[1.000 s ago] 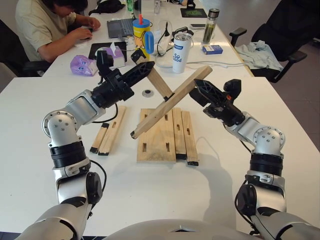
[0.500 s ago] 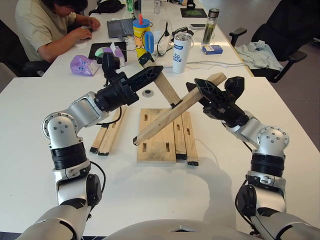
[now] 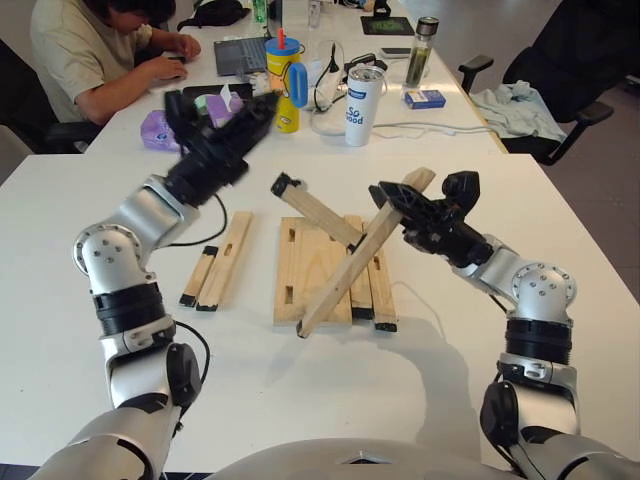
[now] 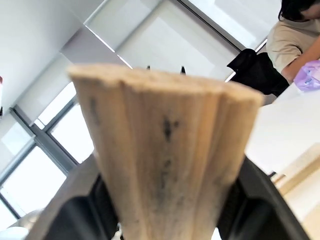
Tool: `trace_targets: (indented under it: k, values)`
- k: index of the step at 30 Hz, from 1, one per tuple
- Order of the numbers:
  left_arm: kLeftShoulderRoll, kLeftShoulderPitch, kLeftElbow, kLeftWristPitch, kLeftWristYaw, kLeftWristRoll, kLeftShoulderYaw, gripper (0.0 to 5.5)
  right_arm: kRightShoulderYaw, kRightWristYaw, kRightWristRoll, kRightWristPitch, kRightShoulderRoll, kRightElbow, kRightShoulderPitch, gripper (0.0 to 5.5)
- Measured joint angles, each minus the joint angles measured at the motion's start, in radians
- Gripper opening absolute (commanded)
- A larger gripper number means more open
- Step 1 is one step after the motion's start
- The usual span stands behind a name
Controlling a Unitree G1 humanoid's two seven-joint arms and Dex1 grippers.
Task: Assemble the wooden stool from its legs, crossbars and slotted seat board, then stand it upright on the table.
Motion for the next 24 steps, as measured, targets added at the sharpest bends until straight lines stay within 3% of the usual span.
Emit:
trace_targets:
  k: [4, 7, 12, 15, 18, 24]
  values:
    - [0.158, -0.008, 0.057, -0.112, -0.082, 0.141, 0.028, 3.65, -0.009, 0.115, -0.075, -0.072, -0.113, -0.001, 0.04, 2.04]
    - [0.214, 0.132, -0.044, -0.154, -0.206, 0.293, -0.114, 3.65, -0.046, 0.174, -0.098, -0.118, -0.184, 0.025, 0.02, 2.04]
    - [0.253, 0.482, -0.351, -0.252, -0.405, 0.543, -0.464, 3.65, -0.076, 0.245, -0.164, -0.188, -0.304, 0.199, -0.159, 2.04]
    - [0.282, 0.579, -0.463, -0.351, -0.498, 0.666, -0.608, 3.65, -0.08, 0.266, -0.184, -0.225, -0.307, 0.257, -0.217, 2.04]
    - [0.336, 0.6, -0.46, -0.585, -0.571, 0.931, -0.779, 3.65, -0.054, 0.288, -0.232, -0.288, -0.281, 0.291, -0.238, 2.04]
    - [0.301, 0.549, -0.236, -0.989, -0.541, 1.392, -1.038, 3.65, 0.038, 0.381, -0.278, -0.355, -0.157, 0.345, -0.28, 2.04]
